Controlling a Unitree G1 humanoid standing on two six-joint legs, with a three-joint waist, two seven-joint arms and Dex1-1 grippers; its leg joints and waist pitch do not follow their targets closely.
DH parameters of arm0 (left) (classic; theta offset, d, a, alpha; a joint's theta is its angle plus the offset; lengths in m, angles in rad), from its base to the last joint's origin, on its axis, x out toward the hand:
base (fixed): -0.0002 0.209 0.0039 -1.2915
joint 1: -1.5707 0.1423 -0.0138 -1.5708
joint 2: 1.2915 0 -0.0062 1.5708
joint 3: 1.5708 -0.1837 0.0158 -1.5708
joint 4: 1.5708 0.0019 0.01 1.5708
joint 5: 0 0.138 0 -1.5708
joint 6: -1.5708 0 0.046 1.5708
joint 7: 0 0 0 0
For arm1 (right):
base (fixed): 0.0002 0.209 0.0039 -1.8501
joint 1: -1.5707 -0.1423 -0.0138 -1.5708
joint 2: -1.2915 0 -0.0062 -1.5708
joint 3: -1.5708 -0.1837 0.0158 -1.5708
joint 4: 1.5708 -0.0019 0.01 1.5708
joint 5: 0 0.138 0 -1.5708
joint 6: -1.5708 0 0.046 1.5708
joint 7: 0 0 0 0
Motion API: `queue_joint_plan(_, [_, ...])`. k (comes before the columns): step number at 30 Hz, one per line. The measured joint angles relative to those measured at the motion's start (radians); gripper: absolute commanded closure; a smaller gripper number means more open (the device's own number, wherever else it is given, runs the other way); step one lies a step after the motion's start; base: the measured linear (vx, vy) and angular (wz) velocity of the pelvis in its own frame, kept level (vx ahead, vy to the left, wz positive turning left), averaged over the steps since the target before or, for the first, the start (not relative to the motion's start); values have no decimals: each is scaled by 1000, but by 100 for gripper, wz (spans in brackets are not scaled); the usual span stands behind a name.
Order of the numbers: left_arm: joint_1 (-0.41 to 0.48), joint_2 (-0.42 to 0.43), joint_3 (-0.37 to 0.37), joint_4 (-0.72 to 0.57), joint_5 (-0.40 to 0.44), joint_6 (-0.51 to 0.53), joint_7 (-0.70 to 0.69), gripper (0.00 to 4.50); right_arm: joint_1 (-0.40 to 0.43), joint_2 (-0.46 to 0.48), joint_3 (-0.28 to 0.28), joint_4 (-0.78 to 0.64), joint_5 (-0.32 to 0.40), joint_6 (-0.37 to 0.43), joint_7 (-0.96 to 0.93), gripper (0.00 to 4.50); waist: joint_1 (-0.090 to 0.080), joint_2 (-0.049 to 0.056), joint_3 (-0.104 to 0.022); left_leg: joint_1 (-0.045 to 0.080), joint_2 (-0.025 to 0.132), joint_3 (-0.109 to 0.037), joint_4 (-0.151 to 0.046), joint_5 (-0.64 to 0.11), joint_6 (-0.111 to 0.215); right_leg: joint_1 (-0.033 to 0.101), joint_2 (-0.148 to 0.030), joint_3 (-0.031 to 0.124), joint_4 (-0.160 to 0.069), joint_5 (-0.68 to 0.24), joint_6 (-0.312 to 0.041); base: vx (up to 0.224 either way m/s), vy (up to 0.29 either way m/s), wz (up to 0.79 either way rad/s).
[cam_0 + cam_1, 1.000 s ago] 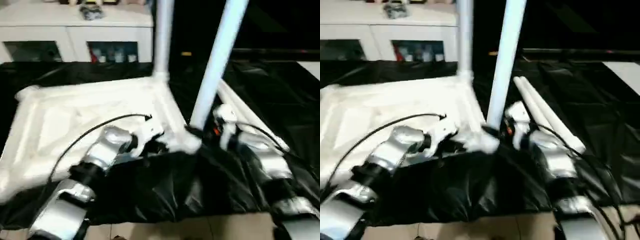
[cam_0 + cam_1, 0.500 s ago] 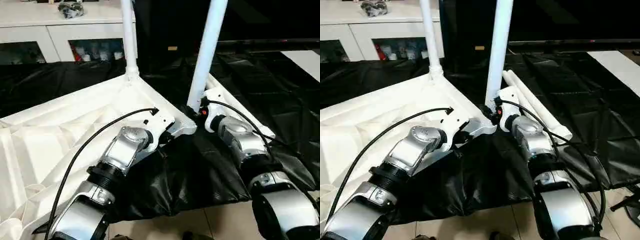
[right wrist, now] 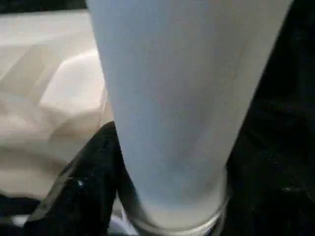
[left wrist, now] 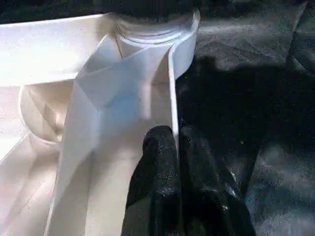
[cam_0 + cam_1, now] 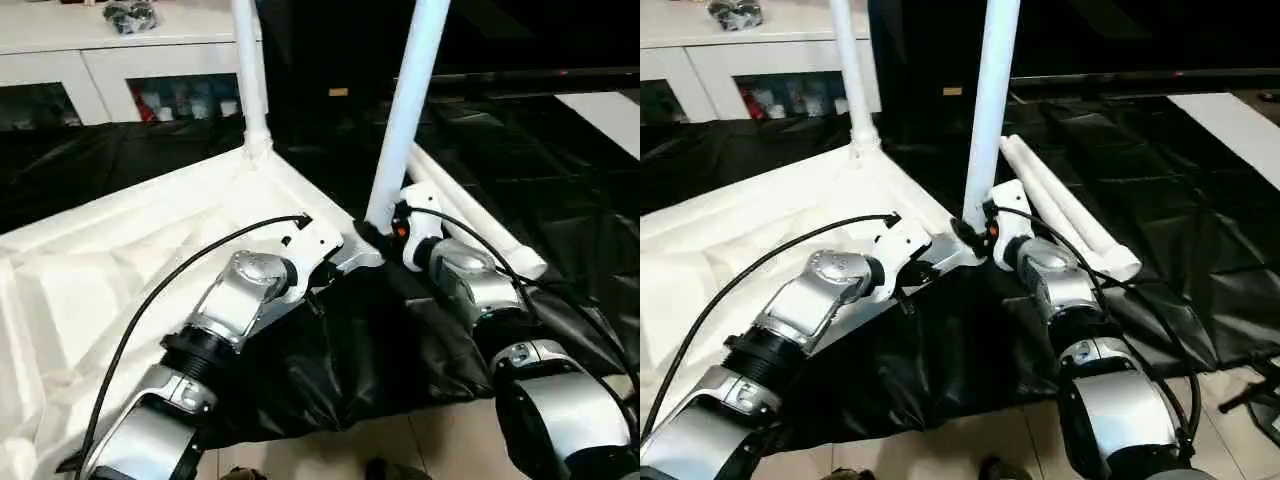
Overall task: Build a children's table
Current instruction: Pick table leg, then rotate leg to tighten
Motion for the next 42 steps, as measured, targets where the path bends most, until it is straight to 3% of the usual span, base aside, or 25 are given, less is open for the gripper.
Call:
queue_joint_plan(4, [0, 28, -14, -16, -14, -40, -73, 450, 53, -44, 14, -59, 2, 4, 108, 105, 33, -1, 0, -1, 1, 13, 0, 0, 0, -7, -1, 11, 11, 12, -19, 0, 0, 0])
queue_joint_plan(9, [3, 57, -26, -15, -41, -111, -167, 450, 113, -115, 47, -171, 2, 4, 249, 105, 61, -1, 0, -2, 3, 29, 4, 1, 0, -15, 0, 31, 35, 26, -26, 53, -18, 10])
queue_joint_plan(13, [3, 90, -35, -12, -61, -169, -271, 450, 169, -170, 82, -279, 0, 1, 360, 105, 92, -1, 0, -5, 13, 39, 4, 1, 2, -21, 3, 29, 43, 14, -14, 71, -28, 6])
queue_joint_plan(16, [3, 113, -35, -6, -70, -203, -323, 450, 199, -188, 93, -337, -1, 1, 406, 105, 105, -2, -1, -11, 15, 39, 9, -1, 2, -33, 3, 29, 57, 7, -18, 20, -8, 1])
queue_joint_plan(18, [3, 122, -38, 4, -73, -229, -354, 450, 222, -204, 99, -375, 0, 3, 436, 105, 112, -2, -1, -12, 16, 39, 11, -1, 2, -33, 3, 28, 60, 6, -17, 0, 0, 0])
queue_joint_plan(24, [3, 142, -50, 34, -81, -281, -435, 450, 275, -231, 120, -449, 19, 24, 510, 105, 114, -2, -1, -8, 17, 39, 17, -2, -6, -29, 2, 31, 67, 5, -16, 0, 0, 0])
queue_joint_plan(25, [3, 146, -50, 36, -81, -285, -448, 450, 280, -233, 121, -457, 20, 29, 519, 132, 113, -2, -1, -8, 16, 39, 17, -1, -6, -28, 2, 32, 66, 3, -12, 0, 0, 0])
queue_joint_plan(29, [3, 164, -55, 49, -90, -303, -499, 450, 305, -237, 130, -503, 28, 59, 544, 163, 115, -2, -1, -9, 16, 39, 17, 0, -8, -28, 2, 32, 67, 2, -10, 0, 0, 0])
queue_joint_plan(34, [3, 166, -56, 68, -91, -328, -522, 450, 327, -244, 137, -539, 33, 80, 550, 176, 116, -2, -1, -8, 16, 38, 17, 0, -8, -24, 2, 32, 67, 2, -10, 0, 0, 0])
queue_joint_plan(39, [2, 154, -51, 88, -92, -328, -510, 450, 334, -236, 134, -541, 31, 92, 537, 176, 116, -2, -1, -4, 16, 38, 17, 0, -8, -18, 2, 32, 67, 2, -10, 0, 0, 0])
queue_joint_plan(42, [-6, 118, -34, 133, -73, -321, -411, 450, 302, -178, 106, -469, 10, 107, 404, 177, 108, -5, -2, 2, 16, 37, 17, 0, -8, -12, 2, 31, 67, 2, -9, 0, 0, 0])
